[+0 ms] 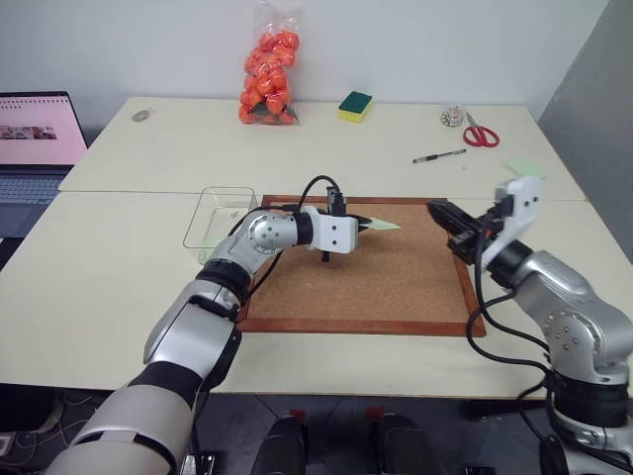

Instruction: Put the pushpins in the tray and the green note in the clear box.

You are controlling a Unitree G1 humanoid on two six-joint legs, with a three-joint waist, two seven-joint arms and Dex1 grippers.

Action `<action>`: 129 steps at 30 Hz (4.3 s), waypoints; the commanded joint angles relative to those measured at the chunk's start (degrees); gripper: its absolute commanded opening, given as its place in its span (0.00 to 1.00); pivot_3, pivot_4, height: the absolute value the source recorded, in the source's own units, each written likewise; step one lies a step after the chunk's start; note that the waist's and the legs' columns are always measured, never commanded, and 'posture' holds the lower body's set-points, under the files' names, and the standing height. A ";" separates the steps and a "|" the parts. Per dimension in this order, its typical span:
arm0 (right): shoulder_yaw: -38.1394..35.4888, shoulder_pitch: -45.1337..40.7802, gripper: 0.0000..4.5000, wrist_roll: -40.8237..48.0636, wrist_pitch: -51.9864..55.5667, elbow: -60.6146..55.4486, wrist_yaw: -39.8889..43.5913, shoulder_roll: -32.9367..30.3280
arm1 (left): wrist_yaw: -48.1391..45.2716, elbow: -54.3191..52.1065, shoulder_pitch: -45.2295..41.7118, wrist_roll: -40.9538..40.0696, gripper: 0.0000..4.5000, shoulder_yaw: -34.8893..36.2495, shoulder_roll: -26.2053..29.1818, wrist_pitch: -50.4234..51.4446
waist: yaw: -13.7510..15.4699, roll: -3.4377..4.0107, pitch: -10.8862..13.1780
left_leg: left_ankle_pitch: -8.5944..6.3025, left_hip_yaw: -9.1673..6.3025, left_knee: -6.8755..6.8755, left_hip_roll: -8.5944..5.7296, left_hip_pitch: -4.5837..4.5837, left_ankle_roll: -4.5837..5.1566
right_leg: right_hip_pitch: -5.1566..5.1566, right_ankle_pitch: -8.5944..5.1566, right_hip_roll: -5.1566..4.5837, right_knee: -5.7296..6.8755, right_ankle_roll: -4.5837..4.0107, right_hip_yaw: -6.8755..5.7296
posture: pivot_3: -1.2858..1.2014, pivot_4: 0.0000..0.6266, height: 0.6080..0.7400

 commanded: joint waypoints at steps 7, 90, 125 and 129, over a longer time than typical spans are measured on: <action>-1.50 2.64 0.00 -17.09 -12.29 13.66 -4.19 -8.28 | -10.03 -20.09 8.43 -10.41 0.00 3.76 1.44 14.22 | 0.02 0.00 0.00 | 0.03 0.05 0.13 -0.01 0.01 0.03 | -0.02 0.00 -0.01 0.20 0.00 0.08 | 0.52 0.24 1.00; 16.87 -22.11 1.00 3.29 6.35 4.28 24.44 -8.45 | 17.54 -59.43 18.17 -29.96 0.98 36.61 13.65 107.16 | -0.73 -0.06 0.03 | 0.05 -0.04 0.12 0.07 0.15 0.05 | -0.09 0.00 -0.07 0.52 -0.01 0.00 | 0.52 0.24 1.00; 15.71 -21.94 1.00 4.02 6.60 3.22 22.91 -7.88 | 6.84 -56.52 18.54 -28.39 0.98 25.24 20.81 98.16 | -0.81 -0.08 0.04 | 0.05 -0.02 0.10 0.07 0.12 0.05 | -0.12 -0.01 -0.05 0.47 -0.02 0.00 | 0.52 0.24 1.00; 15.08 -22.27 1.00 4.84 7.25 2.92 22.71 -7.67 | 7.36 -60.71 19.25 -30.14 0.98 25.75 20.61 101.80 | -0.82 -0.08 0.04 | 0.05 -0.02 0.09 0.07 0.11 0.05 | -0.12 -0.01 -0.06 0.47 -0.02 0.00 | 0.52 0.24 1.00</action>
